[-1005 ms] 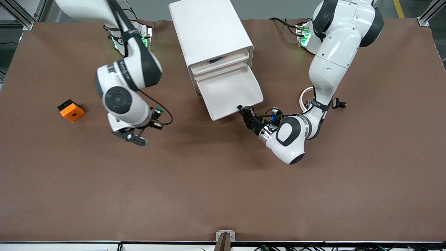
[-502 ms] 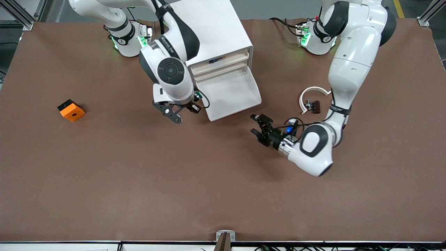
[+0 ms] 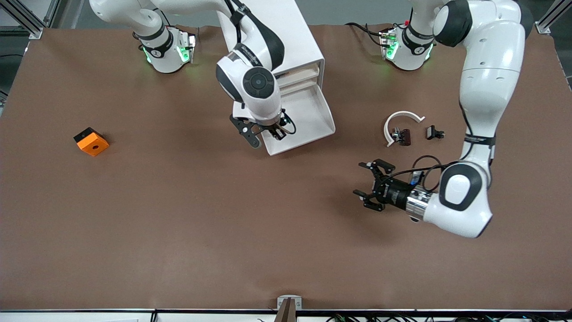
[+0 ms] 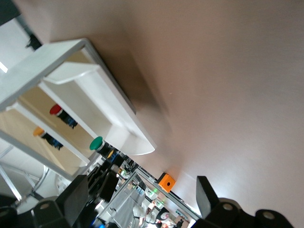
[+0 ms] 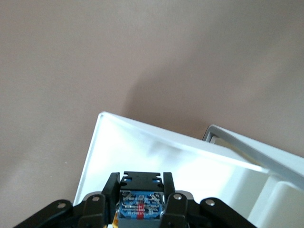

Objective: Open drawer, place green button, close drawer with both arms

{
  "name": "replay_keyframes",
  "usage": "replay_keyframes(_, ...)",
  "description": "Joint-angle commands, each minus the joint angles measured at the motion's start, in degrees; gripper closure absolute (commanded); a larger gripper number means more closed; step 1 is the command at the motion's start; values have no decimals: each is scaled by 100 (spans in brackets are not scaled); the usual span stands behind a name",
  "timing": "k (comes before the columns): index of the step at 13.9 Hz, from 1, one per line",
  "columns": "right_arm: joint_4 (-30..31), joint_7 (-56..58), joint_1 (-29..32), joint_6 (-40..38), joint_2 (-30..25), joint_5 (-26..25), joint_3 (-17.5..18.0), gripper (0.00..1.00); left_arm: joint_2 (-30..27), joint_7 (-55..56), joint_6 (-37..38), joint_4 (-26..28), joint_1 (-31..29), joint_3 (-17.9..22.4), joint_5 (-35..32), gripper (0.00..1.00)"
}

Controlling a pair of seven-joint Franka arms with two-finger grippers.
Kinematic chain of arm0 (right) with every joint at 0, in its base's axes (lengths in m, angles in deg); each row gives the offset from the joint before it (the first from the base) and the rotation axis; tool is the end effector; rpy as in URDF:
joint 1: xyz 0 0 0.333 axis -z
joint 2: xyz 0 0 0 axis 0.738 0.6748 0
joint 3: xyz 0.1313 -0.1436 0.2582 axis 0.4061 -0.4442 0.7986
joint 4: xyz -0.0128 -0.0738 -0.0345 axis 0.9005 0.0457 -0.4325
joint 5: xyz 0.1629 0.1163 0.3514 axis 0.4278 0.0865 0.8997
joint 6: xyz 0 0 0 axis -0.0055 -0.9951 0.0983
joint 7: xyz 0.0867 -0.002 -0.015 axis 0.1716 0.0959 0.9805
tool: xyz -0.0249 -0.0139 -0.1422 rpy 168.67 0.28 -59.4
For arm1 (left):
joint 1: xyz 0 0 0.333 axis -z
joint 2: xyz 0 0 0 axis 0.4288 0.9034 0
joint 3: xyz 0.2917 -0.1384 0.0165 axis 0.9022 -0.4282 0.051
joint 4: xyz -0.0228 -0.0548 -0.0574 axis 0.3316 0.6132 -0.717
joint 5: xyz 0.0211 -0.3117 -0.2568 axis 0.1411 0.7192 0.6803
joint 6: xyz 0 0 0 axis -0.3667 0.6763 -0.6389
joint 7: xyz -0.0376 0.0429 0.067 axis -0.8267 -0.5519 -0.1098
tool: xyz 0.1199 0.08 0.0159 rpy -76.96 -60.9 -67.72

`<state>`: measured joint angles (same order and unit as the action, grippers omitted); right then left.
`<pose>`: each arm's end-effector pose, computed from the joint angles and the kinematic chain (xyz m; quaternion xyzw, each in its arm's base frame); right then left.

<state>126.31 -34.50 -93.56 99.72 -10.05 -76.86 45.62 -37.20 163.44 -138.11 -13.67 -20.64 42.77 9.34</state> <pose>0.4592 0.4889 0.2910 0.8991 -0.4298 -0.0754 0.0341 0.6889 -0.2044 0.2521 0.5621 0.6505 -0.5056 0.0723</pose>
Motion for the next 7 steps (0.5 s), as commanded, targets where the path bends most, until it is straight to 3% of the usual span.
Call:
replay_keyframes(1, -151, -263, -313, 23, 187, 203, -56, 96, -319, -470, -40, 36, -80, 247, -178, 0)
replay_keyframes(4, -151, -440, -410, 260, 275, 309, -56, 96, -785, -891, -32, 62, -54, 635, -561, 0)
replay_keyframes(7, -143, -440, -490, 339, 390, 318, -65, 92, -1154, -1628, -23, 88, 130, 487, -2142, 0)
